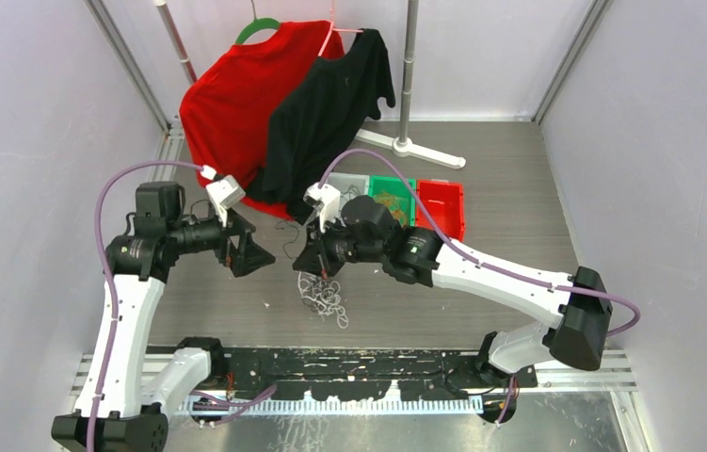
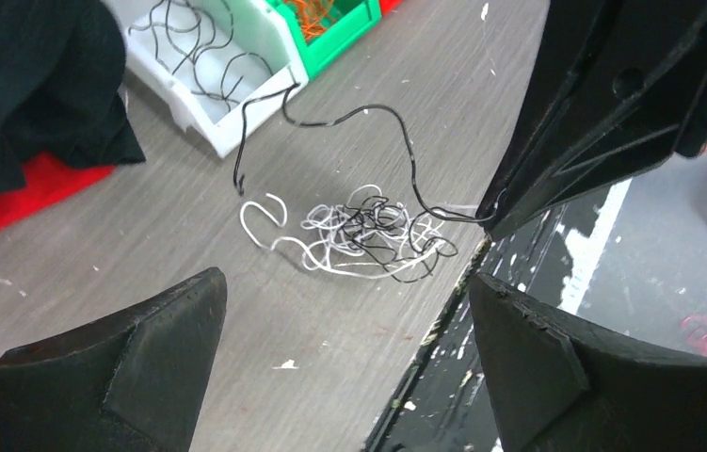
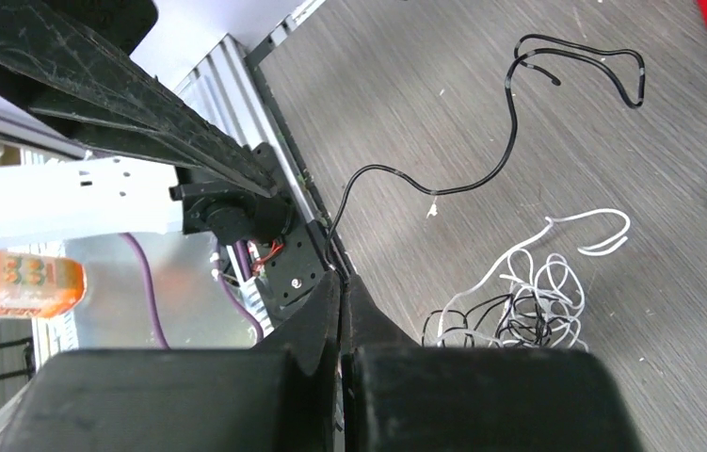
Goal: Untangle the cables
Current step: Untie the cable.
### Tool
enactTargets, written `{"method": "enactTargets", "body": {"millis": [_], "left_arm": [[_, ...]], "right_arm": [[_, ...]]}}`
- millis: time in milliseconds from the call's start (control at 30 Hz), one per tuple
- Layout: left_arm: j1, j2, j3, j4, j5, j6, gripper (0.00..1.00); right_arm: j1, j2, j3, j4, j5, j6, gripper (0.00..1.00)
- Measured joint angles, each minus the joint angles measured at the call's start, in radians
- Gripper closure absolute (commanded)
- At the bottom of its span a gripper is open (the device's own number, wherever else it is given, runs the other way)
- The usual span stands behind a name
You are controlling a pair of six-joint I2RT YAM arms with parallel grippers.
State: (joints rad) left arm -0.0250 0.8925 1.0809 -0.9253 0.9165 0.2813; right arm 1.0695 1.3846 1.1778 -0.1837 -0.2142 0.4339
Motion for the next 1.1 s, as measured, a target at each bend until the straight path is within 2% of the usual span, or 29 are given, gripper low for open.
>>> {"method": "enactTargets", "body": {"millis": [267, 500, 667, 900, 1100], "left_arm": [[-0.115, -0.003, 0.106, -0.103, -0.055, 0.392, 0.0], [-0.284, -0.104, 0.077, -0.096, -0.137, 0.706, 0.05], [-0.399, -0.177, -0.033, -0.02, -0.186, 0.855, 0.1], [-0.474, -0.274, -0.245, 0.168, -0.227, 1.054, 0.12], [-0.525, -0.278, -0.328, 0.338, -0.268, 1.195, 0.22]], "right_arm": [[-0.008, -0.046, -0.035, -0.016, -0.098, -0.031, 0.99], [-0.021, -0.055, -0.043, -0.023, -0.175, -0.038, 0.99], [-0.043, -0.055, -0.053, 0.021, -0.215, -0.015, 0.99], [-0.104, -0.047, -0.077, 0.118, -0.302, 0.053, 0.99], [-0.114, -0.008, -0.077, 0.154, -0.36, 0.074, 0.99]]}}
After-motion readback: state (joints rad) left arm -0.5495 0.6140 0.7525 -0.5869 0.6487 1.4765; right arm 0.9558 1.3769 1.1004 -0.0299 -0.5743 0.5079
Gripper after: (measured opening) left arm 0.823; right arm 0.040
